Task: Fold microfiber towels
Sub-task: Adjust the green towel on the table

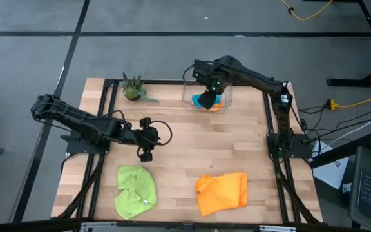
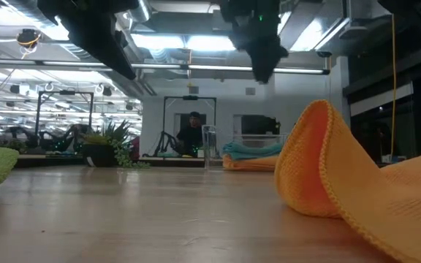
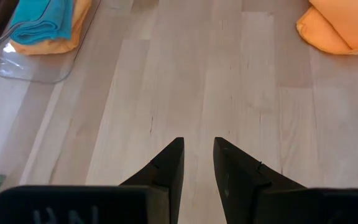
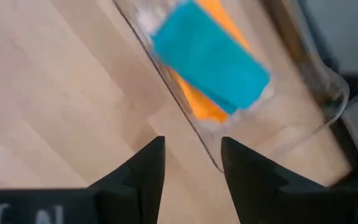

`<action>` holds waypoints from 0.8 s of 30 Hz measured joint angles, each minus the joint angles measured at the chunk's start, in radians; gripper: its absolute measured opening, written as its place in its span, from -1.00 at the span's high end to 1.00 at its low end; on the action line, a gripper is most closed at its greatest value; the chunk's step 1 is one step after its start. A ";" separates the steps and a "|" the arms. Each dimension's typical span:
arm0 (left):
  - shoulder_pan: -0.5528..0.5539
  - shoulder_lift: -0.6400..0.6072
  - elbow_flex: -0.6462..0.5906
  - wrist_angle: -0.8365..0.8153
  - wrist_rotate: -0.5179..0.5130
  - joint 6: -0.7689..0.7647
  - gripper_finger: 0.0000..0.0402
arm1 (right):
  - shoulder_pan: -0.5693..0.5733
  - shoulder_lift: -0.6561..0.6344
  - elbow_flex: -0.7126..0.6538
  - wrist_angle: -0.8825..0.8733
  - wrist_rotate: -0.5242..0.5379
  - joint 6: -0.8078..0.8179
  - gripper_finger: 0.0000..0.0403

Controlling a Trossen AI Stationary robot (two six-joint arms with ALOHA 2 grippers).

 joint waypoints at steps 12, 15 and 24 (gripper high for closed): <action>0.000 0.000 0.000 0.001 0.018 -0.050 0.60 | 0.329 -0.305 -0.344 0.064 0.022 0.095 0.21; 0.000 0.000 0.000 0.003 0.019 -0.049 0.60 | 0.455 -0.383 -0.542 0.208 0.029 0.222 0.21; -0.002 0.000 0.000 -0.026 0.269 -0.168 0.60 | 0.743 -0.443 -0.964 0.692 0.018 0.378 0.21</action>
